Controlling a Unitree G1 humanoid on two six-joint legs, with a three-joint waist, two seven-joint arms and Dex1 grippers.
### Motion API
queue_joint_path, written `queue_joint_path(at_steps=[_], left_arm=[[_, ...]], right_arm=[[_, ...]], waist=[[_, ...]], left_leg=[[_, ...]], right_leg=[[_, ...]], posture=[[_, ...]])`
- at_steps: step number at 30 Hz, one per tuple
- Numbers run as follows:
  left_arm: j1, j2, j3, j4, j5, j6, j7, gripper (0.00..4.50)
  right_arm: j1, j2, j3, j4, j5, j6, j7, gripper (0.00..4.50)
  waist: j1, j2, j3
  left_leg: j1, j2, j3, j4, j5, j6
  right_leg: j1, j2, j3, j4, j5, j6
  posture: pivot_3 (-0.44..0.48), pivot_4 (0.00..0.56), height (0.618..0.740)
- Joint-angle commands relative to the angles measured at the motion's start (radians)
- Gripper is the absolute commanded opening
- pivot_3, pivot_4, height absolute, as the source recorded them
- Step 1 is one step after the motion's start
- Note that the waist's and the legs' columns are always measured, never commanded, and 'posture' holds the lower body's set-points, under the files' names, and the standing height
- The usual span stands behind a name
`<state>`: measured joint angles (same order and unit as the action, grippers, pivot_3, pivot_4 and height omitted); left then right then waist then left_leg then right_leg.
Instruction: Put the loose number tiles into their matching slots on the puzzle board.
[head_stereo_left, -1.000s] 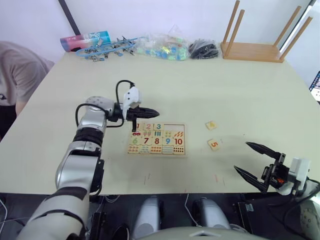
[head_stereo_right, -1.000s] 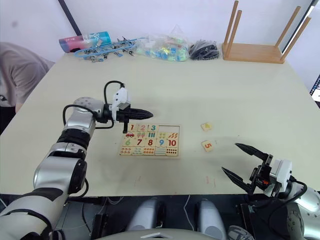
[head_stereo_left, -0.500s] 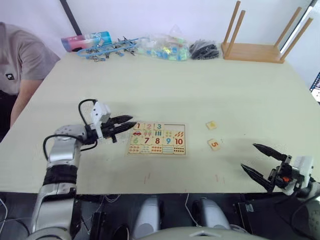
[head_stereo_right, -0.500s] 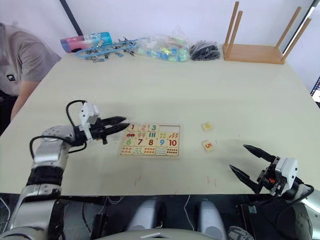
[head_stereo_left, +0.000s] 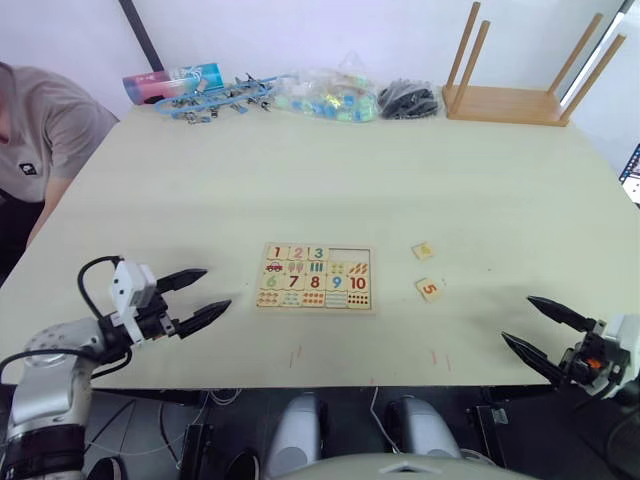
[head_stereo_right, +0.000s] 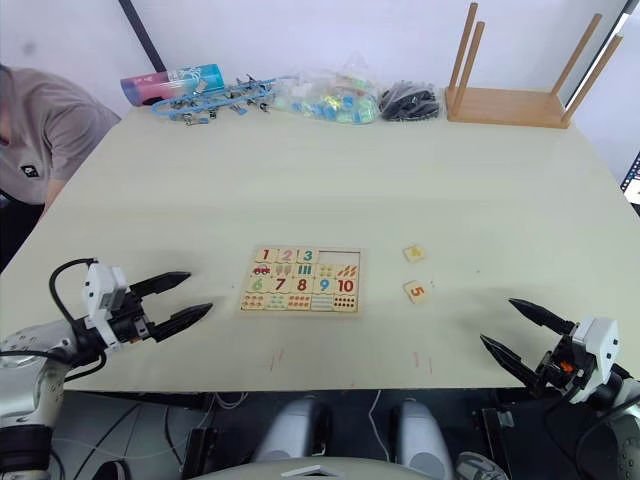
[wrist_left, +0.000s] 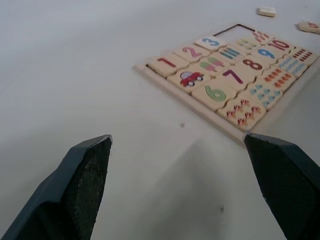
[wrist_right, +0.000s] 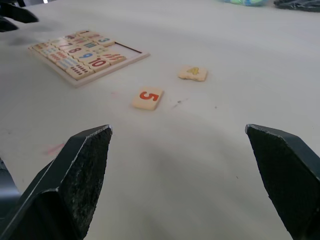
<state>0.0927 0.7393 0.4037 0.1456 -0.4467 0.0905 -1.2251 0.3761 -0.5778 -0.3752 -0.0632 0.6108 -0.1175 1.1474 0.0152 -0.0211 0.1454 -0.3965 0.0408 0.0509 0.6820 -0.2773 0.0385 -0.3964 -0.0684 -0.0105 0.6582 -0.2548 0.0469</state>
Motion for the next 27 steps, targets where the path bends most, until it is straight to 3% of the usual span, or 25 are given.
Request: queue_joint_path(at_steps=[1, 8, 27], left_arm=[[0.032, 0.017, 0.048, -0.030, -0.031, -0.035, -0.012, 4.46], [0.089, 0.000, 0.058, -0.058, -0.054, -0.042, 0.012, 4.46], [0.061, 0.007, 0.035, -0.005, -0.048, -0.073, -0.031, 4.46]], right_arm=[[0.011, -0.009, -0.043, -0.011, 0.015, -0.008, 0.007, 4.50], [0.018, -0.009, -0.066, 0.032, 0.010, -0.030, 0.034, 4.50], [0.008, -0.006, -0.066, 0.056, 0.001, -0.054, 0.041, 4.50]], waist=[[0.001, 0.000, 0.000], [0.000, 0.000, 0.000], [-0.001, 0.000, 0.000]], left_leg=[[0.000, 0.000, 0.000, 0.000, 0.000, 0.000], [0.000, 0.000, 0.000, 0.000, 0.000, 0.000], [0.000, 0.000, 0.001, 0.000, 0.000, 0.000]], right_leg=[[0.000, 0.000, 0.000, 0.000, 0.000, 0.000], [0.000, -0.001, 0.000, -0.001, 0.000, 0.000], [0.000, -0.001, 0.000, -0.001, 0.000, 0.000]], posture=[[0.000, 0.150, 0.737], [0.000, 0.150, 0.737], [0.000, 0.150, 0.737]])
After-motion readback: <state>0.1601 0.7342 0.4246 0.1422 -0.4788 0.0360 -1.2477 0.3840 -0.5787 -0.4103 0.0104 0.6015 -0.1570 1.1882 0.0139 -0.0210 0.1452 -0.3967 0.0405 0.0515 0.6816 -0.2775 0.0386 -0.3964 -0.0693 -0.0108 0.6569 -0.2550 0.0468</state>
